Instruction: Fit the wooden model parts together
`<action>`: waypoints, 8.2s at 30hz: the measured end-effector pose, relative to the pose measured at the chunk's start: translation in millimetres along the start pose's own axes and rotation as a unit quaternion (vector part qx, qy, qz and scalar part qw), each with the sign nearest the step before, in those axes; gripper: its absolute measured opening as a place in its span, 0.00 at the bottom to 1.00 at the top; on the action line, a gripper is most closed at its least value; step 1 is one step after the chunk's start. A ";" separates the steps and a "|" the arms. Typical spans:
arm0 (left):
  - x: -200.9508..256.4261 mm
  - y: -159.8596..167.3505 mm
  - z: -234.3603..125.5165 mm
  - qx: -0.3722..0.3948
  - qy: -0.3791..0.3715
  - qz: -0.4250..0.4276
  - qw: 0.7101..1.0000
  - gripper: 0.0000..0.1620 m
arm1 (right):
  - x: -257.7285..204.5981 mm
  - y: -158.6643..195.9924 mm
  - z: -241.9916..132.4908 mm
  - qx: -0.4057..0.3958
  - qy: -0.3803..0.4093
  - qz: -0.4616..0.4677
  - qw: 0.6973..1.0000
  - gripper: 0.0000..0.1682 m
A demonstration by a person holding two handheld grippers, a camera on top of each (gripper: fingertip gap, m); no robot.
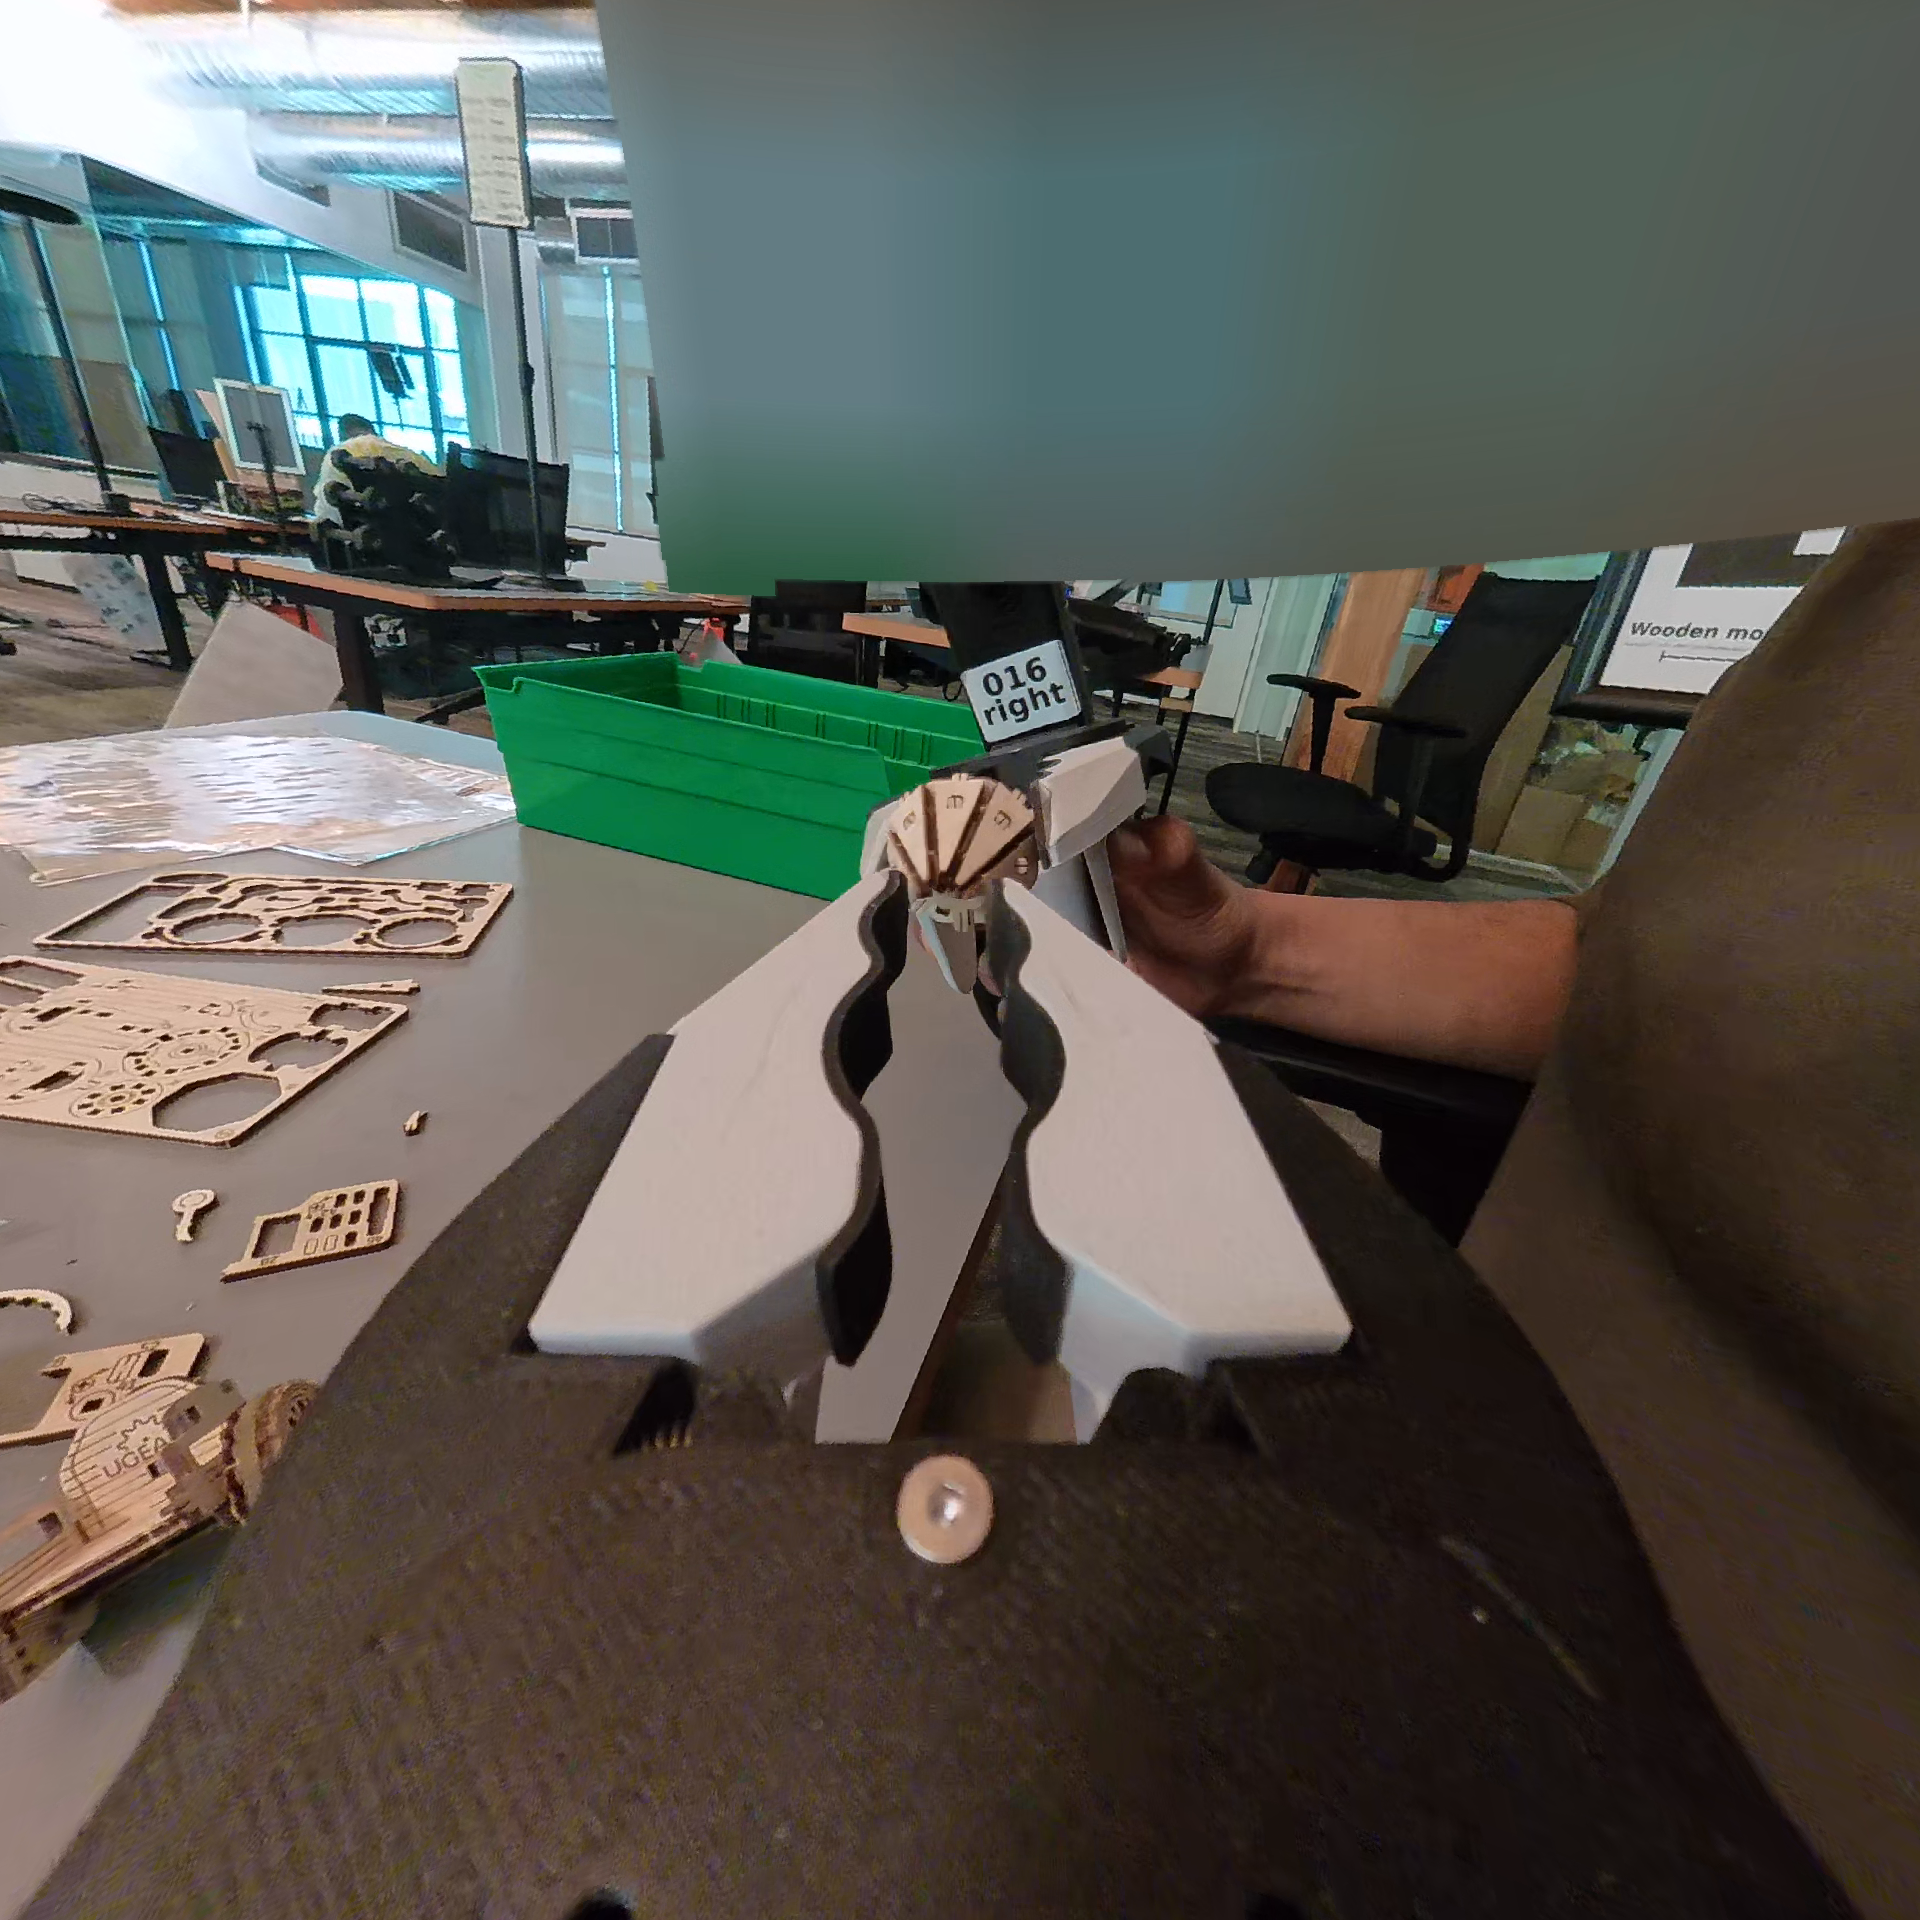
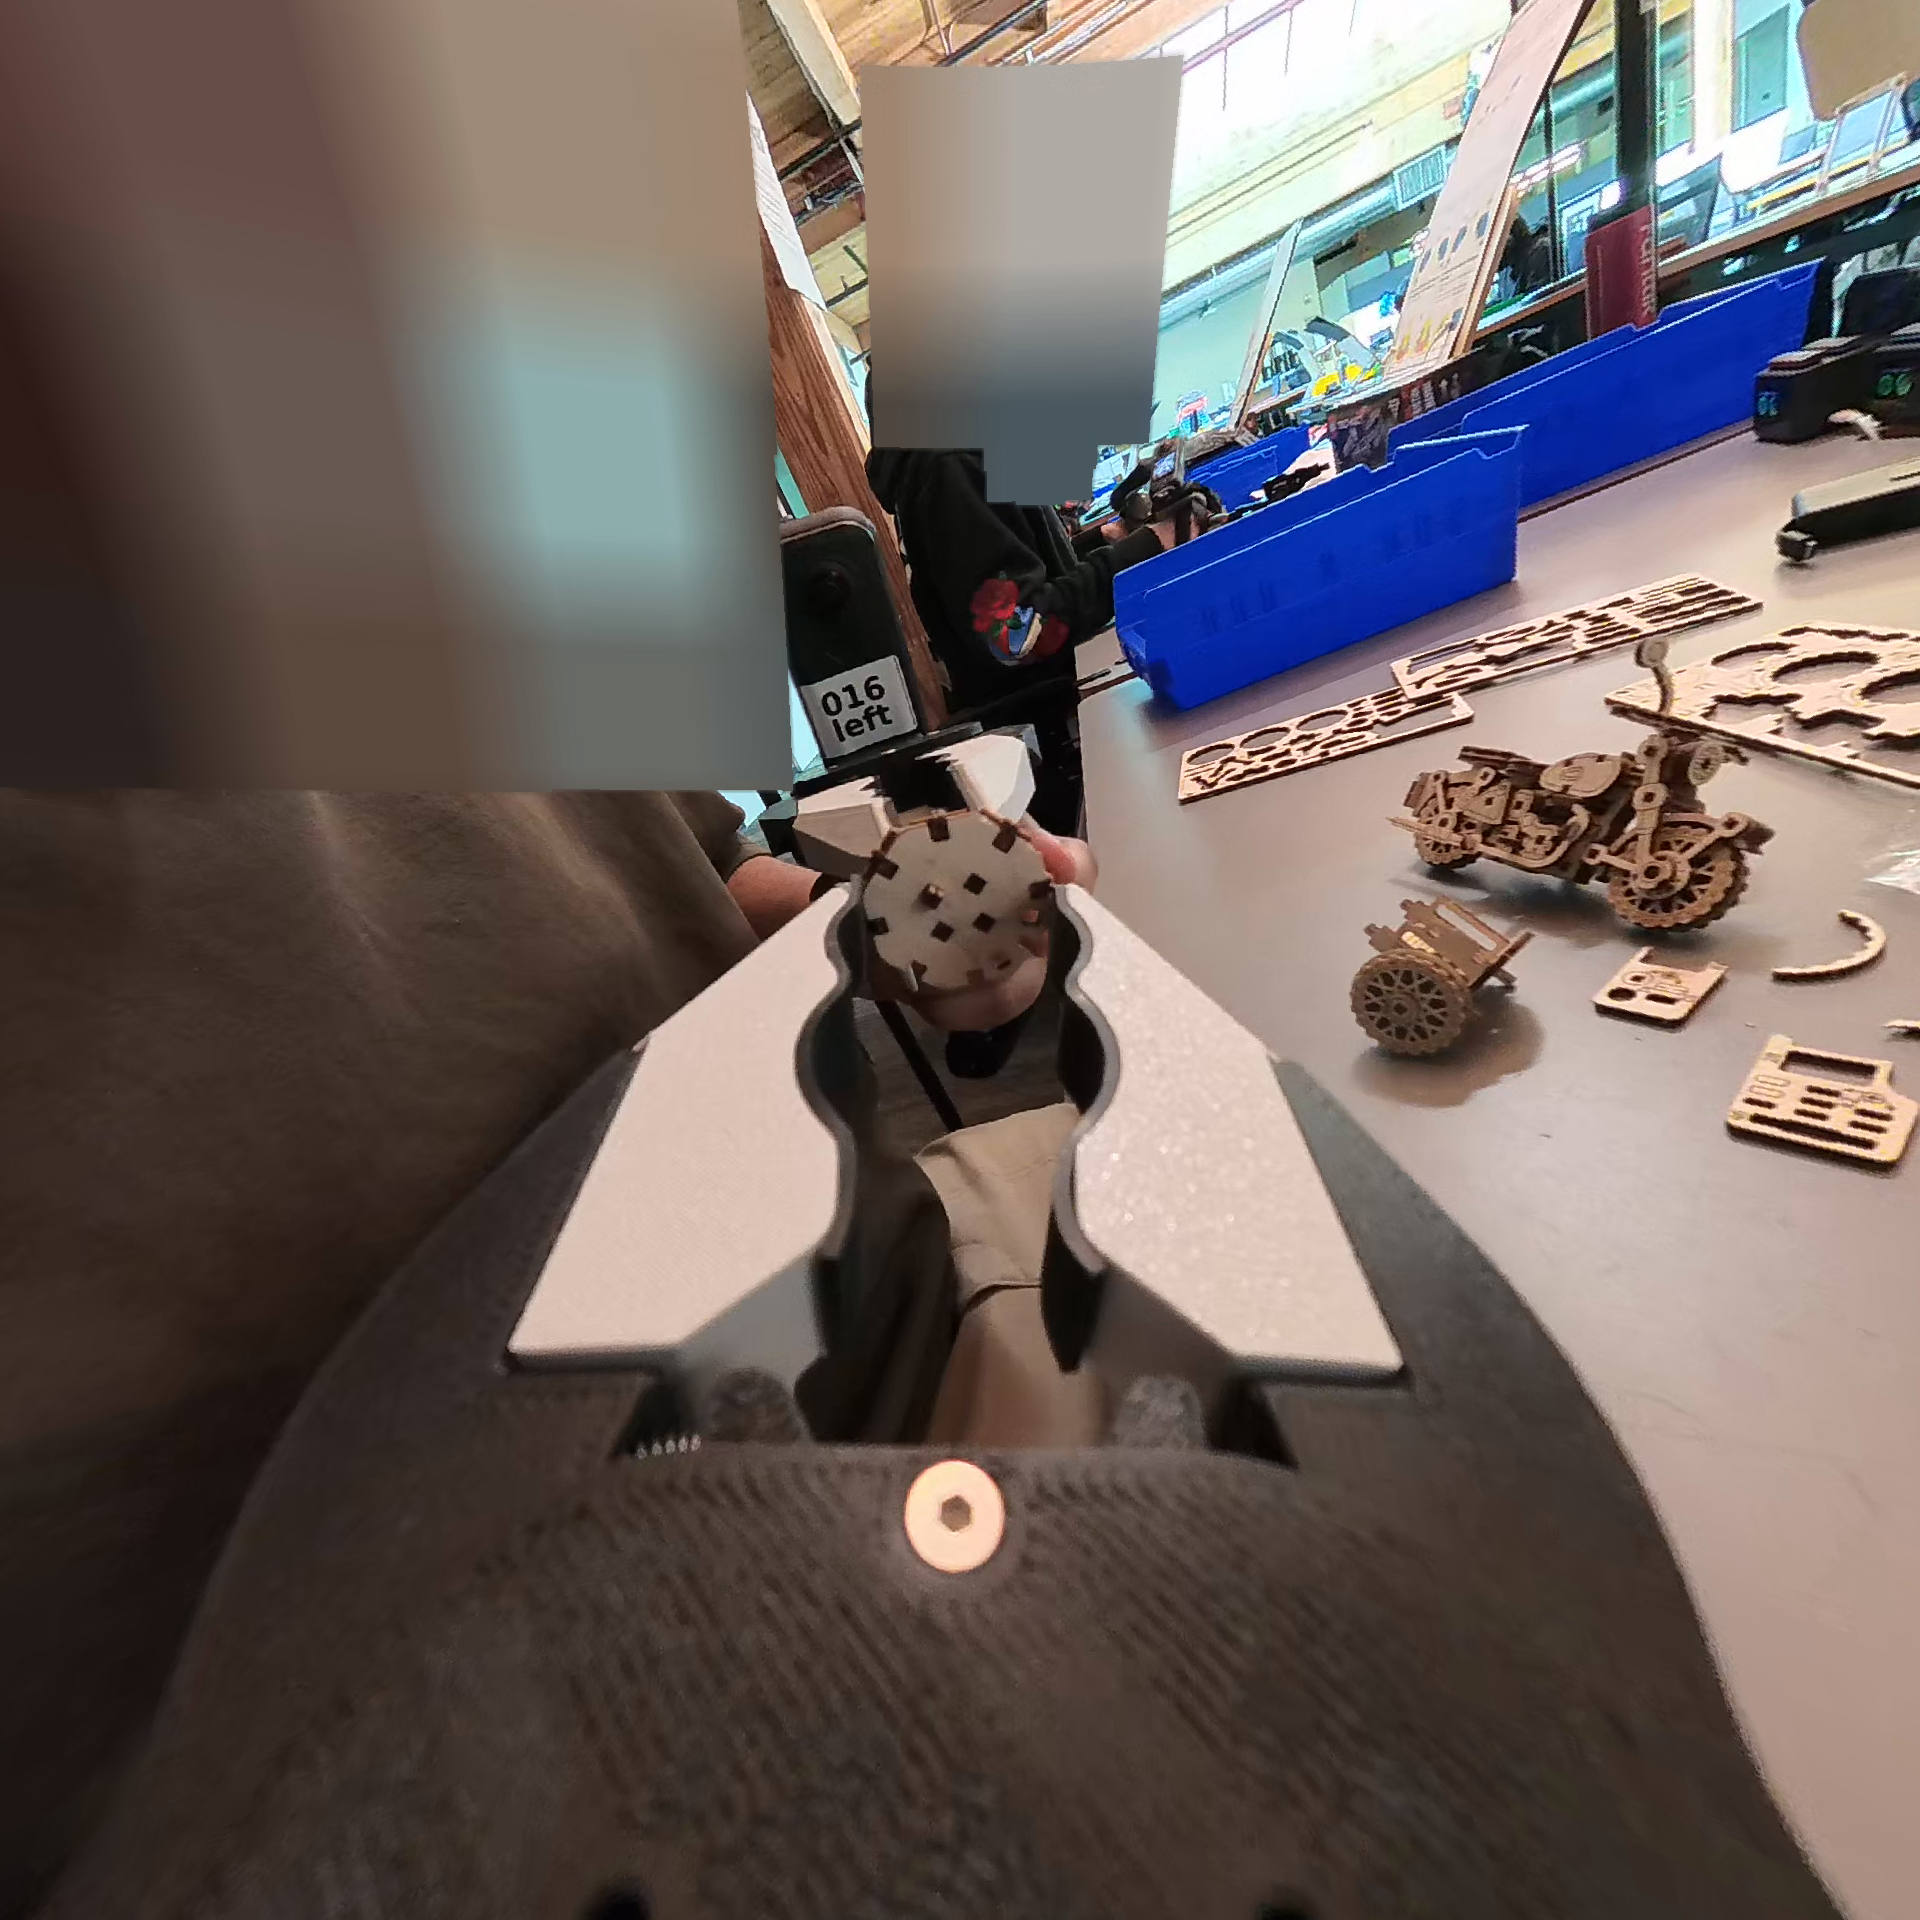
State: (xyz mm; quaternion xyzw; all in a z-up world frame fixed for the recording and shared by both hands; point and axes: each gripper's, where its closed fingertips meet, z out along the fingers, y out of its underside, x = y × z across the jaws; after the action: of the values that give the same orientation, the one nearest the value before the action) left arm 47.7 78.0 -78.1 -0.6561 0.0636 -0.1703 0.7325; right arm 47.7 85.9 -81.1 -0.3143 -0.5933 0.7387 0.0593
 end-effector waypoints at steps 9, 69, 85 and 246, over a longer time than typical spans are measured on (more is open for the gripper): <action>-1.4 -0.5 -1.0 0.004 0.006 -0.014 1.000 0.05 | 1.7 0.8 -0.6 0.000 0.001 0.006 1.000 0.20; -6.1 21.1 0.4 -0.039 0.028 -0.050 0.998 0.10 | 14.6 36.9 5.8 -0.109 0.048 -0.018 0.993 0.20; -0.9 22.9 1.6 -0.040 0.052 -0.083 0.994 0.01 | 12.7 36.0 5.6 -0.111 0.049 -0.038 0.992 0.20; -109.9 53.6 -25.8 -0.093 -0.161 -0.171 0.967 0.21 | 172.1 40.3 -81.2 -0.208 0.469 0.001 0.858 0.04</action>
State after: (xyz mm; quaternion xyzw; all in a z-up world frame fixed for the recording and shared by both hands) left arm -54.2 94.7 -148.5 -0.7412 -0.1533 -0.1784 0.6287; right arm -34.3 221.6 -193.7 -0.6296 -0.6346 0.3631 0.2629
